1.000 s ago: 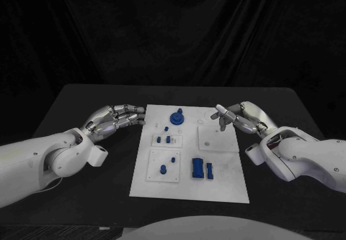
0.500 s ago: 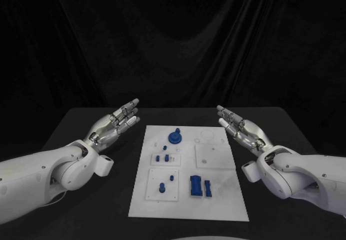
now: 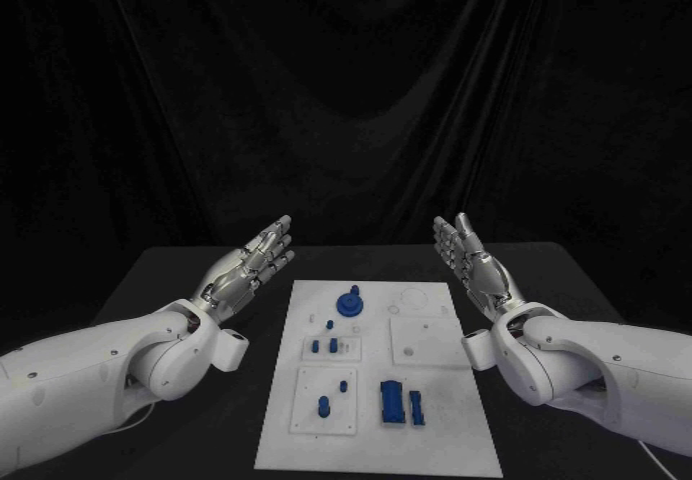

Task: Assemble the parts on the task board

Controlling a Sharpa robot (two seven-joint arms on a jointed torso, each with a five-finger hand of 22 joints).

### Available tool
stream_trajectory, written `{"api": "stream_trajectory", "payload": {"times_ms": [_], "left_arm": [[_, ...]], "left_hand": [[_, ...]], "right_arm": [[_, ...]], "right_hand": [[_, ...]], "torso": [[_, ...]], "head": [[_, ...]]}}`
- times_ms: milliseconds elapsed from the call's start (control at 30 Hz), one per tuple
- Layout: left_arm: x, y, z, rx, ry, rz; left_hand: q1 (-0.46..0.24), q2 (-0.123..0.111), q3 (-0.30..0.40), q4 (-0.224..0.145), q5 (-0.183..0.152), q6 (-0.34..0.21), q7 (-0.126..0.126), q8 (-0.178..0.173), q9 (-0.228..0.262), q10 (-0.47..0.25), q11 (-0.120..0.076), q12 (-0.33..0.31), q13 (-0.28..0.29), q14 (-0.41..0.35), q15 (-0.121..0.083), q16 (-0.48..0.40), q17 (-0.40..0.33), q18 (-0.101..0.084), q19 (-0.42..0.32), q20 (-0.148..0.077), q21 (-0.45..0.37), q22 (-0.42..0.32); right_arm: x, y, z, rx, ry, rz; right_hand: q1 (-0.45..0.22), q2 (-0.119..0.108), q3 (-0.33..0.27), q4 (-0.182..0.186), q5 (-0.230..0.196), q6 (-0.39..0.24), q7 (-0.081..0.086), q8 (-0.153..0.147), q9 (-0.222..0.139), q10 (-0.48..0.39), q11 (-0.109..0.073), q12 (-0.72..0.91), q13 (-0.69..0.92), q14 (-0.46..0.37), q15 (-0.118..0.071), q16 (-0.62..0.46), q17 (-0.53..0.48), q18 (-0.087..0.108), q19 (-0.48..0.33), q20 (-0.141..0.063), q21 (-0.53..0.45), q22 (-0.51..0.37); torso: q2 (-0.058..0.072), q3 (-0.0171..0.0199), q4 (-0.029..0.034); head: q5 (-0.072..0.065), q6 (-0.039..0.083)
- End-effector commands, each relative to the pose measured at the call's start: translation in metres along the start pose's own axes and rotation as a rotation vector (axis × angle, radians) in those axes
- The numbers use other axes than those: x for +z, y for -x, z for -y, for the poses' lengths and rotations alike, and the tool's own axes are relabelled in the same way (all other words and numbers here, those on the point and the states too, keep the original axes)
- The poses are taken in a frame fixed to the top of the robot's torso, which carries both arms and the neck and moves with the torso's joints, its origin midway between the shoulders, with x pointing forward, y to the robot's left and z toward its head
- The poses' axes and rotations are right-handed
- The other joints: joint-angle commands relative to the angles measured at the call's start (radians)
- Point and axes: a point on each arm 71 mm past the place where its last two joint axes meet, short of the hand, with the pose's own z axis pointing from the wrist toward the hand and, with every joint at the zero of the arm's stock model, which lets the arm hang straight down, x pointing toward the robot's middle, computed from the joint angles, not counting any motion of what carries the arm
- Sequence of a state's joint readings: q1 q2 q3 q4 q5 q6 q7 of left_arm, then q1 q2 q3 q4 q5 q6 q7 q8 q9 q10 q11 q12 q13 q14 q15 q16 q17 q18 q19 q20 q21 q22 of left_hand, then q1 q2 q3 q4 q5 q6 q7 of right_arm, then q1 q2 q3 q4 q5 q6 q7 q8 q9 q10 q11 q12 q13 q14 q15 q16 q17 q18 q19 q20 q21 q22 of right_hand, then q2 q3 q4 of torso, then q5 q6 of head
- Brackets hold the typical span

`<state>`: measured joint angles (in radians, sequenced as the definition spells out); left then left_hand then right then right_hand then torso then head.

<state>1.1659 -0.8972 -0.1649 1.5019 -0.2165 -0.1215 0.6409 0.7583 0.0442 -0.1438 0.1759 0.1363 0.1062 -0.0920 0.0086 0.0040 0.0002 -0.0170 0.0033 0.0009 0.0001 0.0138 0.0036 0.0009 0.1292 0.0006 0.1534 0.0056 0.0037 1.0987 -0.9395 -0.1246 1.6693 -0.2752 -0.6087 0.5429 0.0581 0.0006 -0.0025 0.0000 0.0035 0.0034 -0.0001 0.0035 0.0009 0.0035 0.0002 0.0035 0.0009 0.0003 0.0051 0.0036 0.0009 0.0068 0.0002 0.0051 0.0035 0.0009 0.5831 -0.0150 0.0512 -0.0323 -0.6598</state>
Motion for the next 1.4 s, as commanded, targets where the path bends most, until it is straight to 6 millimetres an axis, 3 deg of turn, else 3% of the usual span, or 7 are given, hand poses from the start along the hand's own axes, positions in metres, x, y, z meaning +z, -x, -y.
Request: {"api": "stream_trajectory", "payload": {"times_ms": [33, 200, 233, 367, 400, 500, 1400], "left_arm": [[0.005, -0.001, -0.002, 0.023, 0.026, 0.153], [0.013, -0.011, -0.004, 0.021, 0.057, 0.296], [0.014, -0.013, -0.004, 0.020, 0.065, 0.323], [0.018, -0.020, -0.005, 0.013, 0.102, 0.431], [0.019, -0.022, -0.006, 0.011, 0.110, 0.451], [0.020, -0.025, -0.006, 0.006, 0.129, 0.498], [0.021, -0.030, -0.007, 0.000, 0.154, 0.552]], "left_hand": [[-0.242, -0.044, 0.046, -0.056, -0.044, -0.035, 0.092, -0.009, -0.004, 0.000, 0.017, -0.003, -0.001, 0.000, -0.014, -0.004, -0.001, -0.049, -0.001, -0.049, -0.006, -0.004], [-0.338, -0.044, 0.066, -0.076, -0.061, -0.106, 0.092, -0.009, -0.004, 0.000, 0.017, -0.003, -0.001, 0.000, -0.014, -0.004, -0.001, -0.055, -0.001, -0.066, -0.006, -0.004], [-0.354, -0.044, 0.070, -0.080, -0.063, -0.106, 0.092, -0.009, -0.004, 0.000, 0.017, -0.003, -0.001, 0.000, -0.014, -0.004, -0.001, -0.129, -0.001, -0.069, -0.006, -0.004], [-0.419, -0.044, 0.144, -0.098, -0.136, -0.106, 0.092, -0.009, -0.004, 0.000, 0.017, -0.003, -0.001, 0.000, -0.014, -0.004, -0.001, -0.129, -0.001, -0.082, -0.006, -0.004], [-0.433, -0.044, 0.144, -0.101, -0.136, -0.106, 0.092, -0.009, -0.004, 0.000, 0.017, -0.003, -0.001, 0.000, -0.014, -0.004, -0.001, -0.129, -0.001, -0.153, -0.006, -0.004], [-0.470, -0.044, 0.144, -0.176, -0.136, -0.106, 0.092, -0.009, -0.004, 0.000, 0.017, -0.003, -0.001, 0.000, -0.014, -0.004, -0.001, -0.129, -0.001, -0.153, -0.006, -0.004], [-0.758, -0.044, 0.144, -0.176, -0.136, -0.106, 0.092, -0.009, -0.004, 0.000, 0.017, -0.003, -0.001, 0.000, -0.014, -0.004, -0.001, -0.129, -0.001, -0.153, -0.006, -0.004]], "right_arm": [[0.013, -0.003, 0.005, 0.079, -0.087, 0.142], [0.032, -0.016, 0.002, 0.161, -0.120, 0.216], [0.034, -0.018, 0.002, 0.171, -0.125, 0.224], [0.038, -0.021, 0.001, 0.191, -0.135, 0.241], [0.038, -0.021, 0.001, 0.191, -0.135, 0.241], [0.038, -0.021, 0.001, 0.191, -0.135, 0.241], [0.038, -0.021, 0.001, 0.191, -0.135, 0.241]], "right_hand": [[-0.058, -0.001, 0.003, 0.000, -0.003, -0.003, 0.000, -0.004, -0.001, -0.004, 0.000, -0.003, -0.001, 0.000, -0.005, -0.004, -0.001, -0.007, 0.000, -0.005, -0.004, -0.001], [-0.058, -0.001, 0.003, 0.000, -0.003, -0.003, 0.000, -0.004, -0.001, -0.004, 0.000, -0.003, -0.001, 0.000, -0.005, -0.004, -0.001, -0.007, 0.000, -0.005, -0.004, -0.001], [-0.058, -0.001, 0.003, 0.000, -0.003, -0.003, 0.000, -0.004, -0.001, -0.004, 0.000, -0.003, -0.001, 0.000, -0.005, -0.004, -0.001, -0.007, 0.000, -0.005, -0.004, -0.001], [-0.058, -0.001, 0.003, 0.000, -0.003, -0.003, 0.000, -0.004, -0.001, -0.004, 0.000, -0.003, -0.001, 0.000, -0.005, -0.004, -0.001, -0.007, 0.000, -0.005, -0.004, -0.001], [-0.058, -0.001, 0.003, 0.000, -0.003, -0.003, 0.000, -0.004, -0.001, -0.004, 0.000, -0.003, -0.001, 0.000, -0.005, -0.004, -0.001, -0.007, 0.000, -0.005, -0.004, -0.001], [-0.058, -0.001, 0.003, 0.000, -0.003, -0.003, 0.000, -0.004, -0.001, -0.004, 0.000, -0.003, -0.001, 0.000, -0.005, -0.004, -0.001, -0.007, 0.000, -0.005, -0.004, -0.001], [-0.058, -0.001, 0.003, 0.000, -0.003, -0.003, 0.000, -0.004, -0.001, -0.004, 0.000, -0.003, -0.001, 0.000, -0.005, -0.004, -0.001, -0.007, 0.000, -0.005, -0.004, -0.001]], "torso": [[-0.027, 0.0104, -0.0352], [-0.038, 0.0148, -0.0505], [-0.039, 0.0149, -0.0511], [-0.039, 0.0150, -0.0512], [-0.039, 0.0150, -0.0512], [-0.039, 0.0150, -0.0512], [-0.039, 0.0150, -0.0512]], "head": [[0.020, 0.036], [0.032, 0.059], [0.032, 0.060], [0.032, 0.060], [0.032, 0.060], [0.032, 0.060], [0.032, 0.060]]}}
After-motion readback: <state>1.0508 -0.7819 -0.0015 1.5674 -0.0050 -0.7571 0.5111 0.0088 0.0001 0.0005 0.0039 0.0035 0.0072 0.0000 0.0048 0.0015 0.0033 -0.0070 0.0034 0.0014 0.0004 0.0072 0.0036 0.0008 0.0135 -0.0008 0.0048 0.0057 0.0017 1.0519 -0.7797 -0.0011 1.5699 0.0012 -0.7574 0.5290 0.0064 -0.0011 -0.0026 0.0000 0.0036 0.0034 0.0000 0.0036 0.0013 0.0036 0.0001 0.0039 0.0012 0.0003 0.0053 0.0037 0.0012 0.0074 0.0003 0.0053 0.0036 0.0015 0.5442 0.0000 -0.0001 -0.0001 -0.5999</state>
